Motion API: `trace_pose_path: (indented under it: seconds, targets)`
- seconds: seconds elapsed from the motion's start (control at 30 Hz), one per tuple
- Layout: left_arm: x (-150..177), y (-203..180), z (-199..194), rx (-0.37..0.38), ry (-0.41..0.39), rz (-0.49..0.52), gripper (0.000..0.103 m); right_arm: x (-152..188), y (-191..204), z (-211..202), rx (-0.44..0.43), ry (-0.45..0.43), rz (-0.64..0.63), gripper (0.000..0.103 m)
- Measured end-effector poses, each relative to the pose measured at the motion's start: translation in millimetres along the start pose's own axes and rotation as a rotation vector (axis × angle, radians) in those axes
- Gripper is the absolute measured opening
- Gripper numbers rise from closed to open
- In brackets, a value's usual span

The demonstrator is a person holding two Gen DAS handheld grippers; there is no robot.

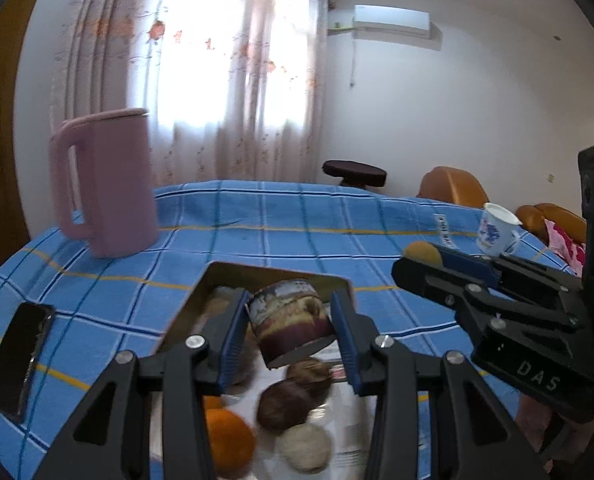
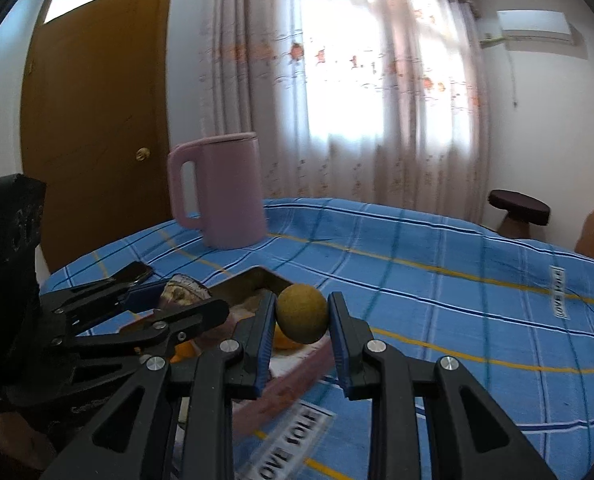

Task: Organize fruits
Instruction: 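Lower the can into the tin box and open the left gripper while the right gripper releases the fruit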

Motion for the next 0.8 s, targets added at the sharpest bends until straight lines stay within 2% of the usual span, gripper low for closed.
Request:
trace_pose_path:
  seconds: [0.2, 0.33, 0.8]
  targets:
    - [9.9, 25.6, 2.6, -0.039, 0.031, -0.021, 0.044, 8.0, 24.8, 24.5, -0.054, 0.062, -0.022, 0.028]
    - [17.3, 35.3, 7.8, -0.049, 0.063, -0.039, 0.044, 21.4, 35.4, 40.2, -0.071, 0.134, -0.036, 0.028]
    - [33.6, 51.7, 16.7, -0.053, 0.122, -0.065, 0.044, 46.9, 43.4, 58.8, -0.096, 0.264, -0.050, 0.028]
Point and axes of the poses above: each gripper's, at about its wrist camera, not at the fingertips, and z roughly the way its jaws point, y to its left, x to its underside, the point moved 8 cm from there along z, roughly the way its jaws point, and after that the axes turned 3 degrees about -z, right-handed, at the moved point
